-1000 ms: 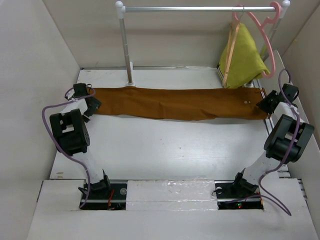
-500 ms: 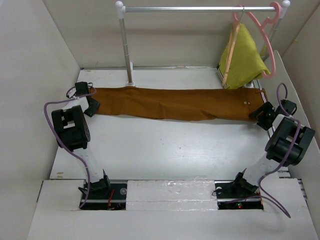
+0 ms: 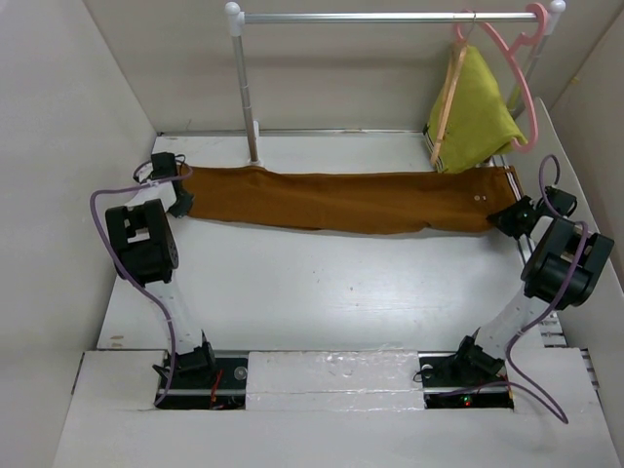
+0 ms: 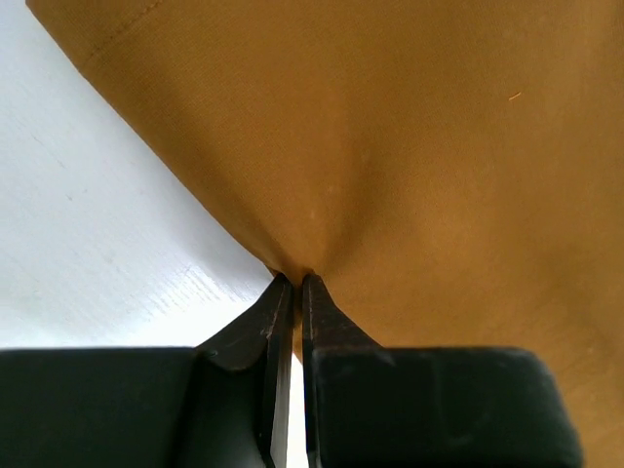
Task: Place the trousers on the hanger
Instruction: Fold the trousers at the center of the board.
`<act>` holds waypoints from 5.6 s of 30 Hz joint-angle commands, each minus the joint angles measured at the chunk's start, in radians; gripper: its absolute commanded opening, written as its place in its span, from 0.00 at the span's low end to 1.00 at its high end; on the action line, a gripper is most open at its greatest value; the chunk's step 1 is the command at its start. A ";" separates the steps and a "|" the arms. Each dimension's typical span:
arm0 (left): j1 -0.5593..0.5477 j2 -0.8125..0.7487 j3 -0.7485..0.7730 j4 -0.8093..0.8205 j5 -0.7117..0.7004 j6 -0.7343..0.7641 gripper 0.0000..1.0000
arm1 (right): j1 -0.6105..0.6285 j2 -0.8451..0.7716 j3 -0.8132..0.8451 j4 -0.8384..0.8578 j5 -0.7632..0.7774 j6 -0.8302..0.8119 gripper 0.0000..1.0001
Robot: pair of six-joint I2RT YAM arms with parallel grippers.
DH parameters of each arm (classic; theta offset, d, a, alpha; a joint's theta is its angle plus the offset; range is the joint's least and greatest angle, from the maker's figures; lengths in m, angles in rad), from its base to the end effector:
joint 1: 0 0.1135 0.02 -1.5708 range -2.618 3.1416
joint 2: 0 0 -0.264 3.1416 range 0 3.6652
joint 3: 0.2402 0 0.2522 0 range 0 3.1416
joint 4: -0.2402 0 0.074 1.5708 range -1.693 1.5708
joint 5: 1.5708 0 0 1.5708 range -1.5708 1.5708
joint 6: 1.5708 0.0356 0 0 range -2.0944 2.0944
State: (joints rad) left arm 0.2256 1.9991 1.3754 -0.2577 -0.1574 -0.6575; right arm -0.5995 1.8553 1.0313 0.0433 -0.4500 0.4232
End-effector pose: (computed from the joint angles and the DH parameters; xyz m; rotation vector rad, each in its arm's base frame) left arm 0.4207 0.1023 0.1751 -1.1035 2.1732 0.0002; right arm 0.3224 -0.2016 0.1532 0.9279 2.0992 0.4370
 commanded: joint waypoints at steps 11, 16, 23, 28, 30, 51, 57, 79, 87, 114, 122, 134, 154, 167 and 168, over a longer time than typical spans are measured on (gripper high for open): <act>0.084 -0.147 -0.075 -0.116 -0.455 0.107 0.00 | -0.025 -0.389 -0.141 -0.243 0.169 -0.202 0.00; 0.096 -0.229 -0.168 -0.172 -0.548 0.113 0.00 | -0.117 -0.583 -0.257 -0.374 0.062 -0.250 0.00; 0.096 -0.302 -0.158 -0.244 -0.536 0.033 0.68 | -0.112 -0.618 -0.263 -0.461 0.066 -0.340 0.70; 0.045 -0.344 -0.073 -0.261 -0.399 -0.027 0.83 | -0.082 -0.579 -0.062 -0.546 0.062 -0.370 0.72; -0.002 -0.365 -0.072 -0.250 -0.349 -0.033 0.80 | -0.019 -0.590 -0.040 -0.534 0.109 -0.353 0.70; -0.634 -0.486 -0.492 0.064 0.082 0.022 0.06 | 0.129 -0.562 -0.234 -0.356 -0.035 -0.280 0.48; -0.669 -0.566 -0.458 0.029 0.065 0.093 0.00 | 0.023 -0.810 -0.234 -0.509 0.158 -0.253 0.72; -0.959 -0.321 -0.257 0.075 0.245 0.233 0.05 | -0.307 -0.378 -0.513 0.049 -0.116 -0.077 0.67; -0.959 -0.264 -0.357 0.063 0.168 0.236 0.00 | -0.221 -0.632 -0.485 -0.089 -0.187 -0.145 0.00; -1.256 -0.059 -0.242 0.075 0.108 0.009 0.00 | 0.866 -0.998 0.320 -0.701 0.145 -0.124 0.00; -1.408 0.139 -0.038 0.034 0.145 -0.105 0.00 | 1.003 -0.878 0.545 -0.589 0.120 -0.152 0.00; -1.419 -0.287 -0.301 0.072 -0.155 -0.220 0.11 | 1.034 -0.765 0.572 -0.510 0.119 -0.189 0.00; -0.779 -1.145 -0.198 -0.101 -0.472 -0.111 0.42 | 1.417 -0.298 0.786 -0.332 0.300 -0.228 0.00; -0.681 -1.163 0.024 -0.153 -0.702 0.085 0.47 | 1.618 0.666 1.713 -0.369 -0.076 -0.112 0.80; -0.681 -1.171 -0.007 -0.152 -0.696 0.088 0.48 | 1.609 0.688 1.734 -0.434 -0.069 -0.156 0.82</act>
State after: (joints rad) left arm -0.4603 0.8547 1.3685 -0.3946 -0.7765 -0.6292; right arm 1.0096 2.4943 2.5927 -0.3107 -0.3702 0.2718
